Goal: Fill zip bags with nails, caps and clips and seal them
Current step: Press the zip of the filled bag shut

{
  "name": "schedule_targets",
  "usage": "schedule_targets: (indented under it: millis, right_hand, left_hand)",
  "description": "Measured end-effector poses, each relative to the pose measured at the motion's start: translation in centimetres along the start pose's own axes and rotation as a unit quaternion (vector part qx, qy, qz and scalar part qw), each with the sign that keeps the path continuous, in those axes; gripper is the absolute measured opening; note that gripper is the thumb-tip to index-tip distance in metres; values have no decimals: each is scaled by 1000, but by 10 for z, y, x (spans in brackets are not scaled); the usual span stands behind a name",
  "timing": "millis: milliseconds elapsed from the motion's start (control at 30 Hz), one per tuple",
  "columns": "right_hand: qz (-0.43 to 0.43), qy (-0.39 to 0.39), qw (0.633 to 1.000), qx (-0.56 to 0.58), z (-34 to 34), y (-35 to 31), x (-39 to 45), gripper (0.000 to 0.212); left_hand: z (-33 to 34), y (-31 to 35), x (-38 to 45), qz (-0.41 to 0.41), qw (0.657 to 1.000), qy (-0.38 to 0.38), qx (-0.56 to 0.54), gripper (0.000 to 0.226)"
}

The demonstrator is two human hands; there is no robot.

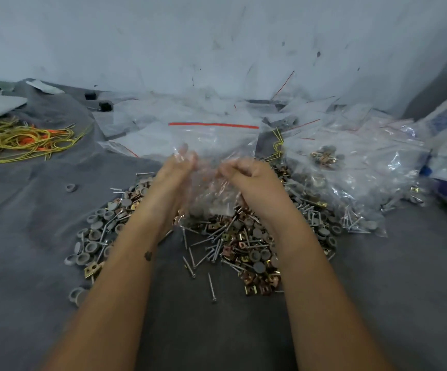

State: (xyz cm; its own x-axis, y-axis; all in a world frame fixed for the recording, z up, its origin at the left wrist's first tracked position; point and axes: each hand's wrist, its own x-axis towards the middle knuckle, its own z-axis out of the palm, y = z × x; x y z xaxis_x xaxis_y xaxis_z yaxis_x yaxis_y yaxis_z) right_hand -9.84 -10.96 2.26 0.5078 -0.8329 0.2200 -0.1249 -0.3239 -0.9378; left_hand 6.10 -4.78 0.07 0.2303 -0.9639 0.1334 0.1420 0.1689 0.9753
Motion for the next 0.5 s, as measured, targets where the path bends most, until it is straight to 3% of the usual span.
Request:
schedule_targets:
  millis: [100,233,300,367,433,500]
  right_hand:
    - [35,69,996,54,-24,-11,9,19]
    - [56,161,984,52,-67,-13,26,24]
    - [53,227,971,54,-92,-13,36,23]
    - [55,296,950,87,-119,-12,45,12]
    - [76,349,927,113,-140,-7,51,51]
    - [109,383,916,46,-153,2,52,77]
  left_hand:
    - [12,-1,5,-31,978,-79,189,39]
    - [54,-1,35,-10,980,-54,191,14]
    - [83,0,55,2,988,-21,154,24]
    - [112,-2,72,2,995,-18,94,51]
    - [135,-6,82,3,994,-46,96,68]
    - [149,-15,85,0,991,-59,120,69]
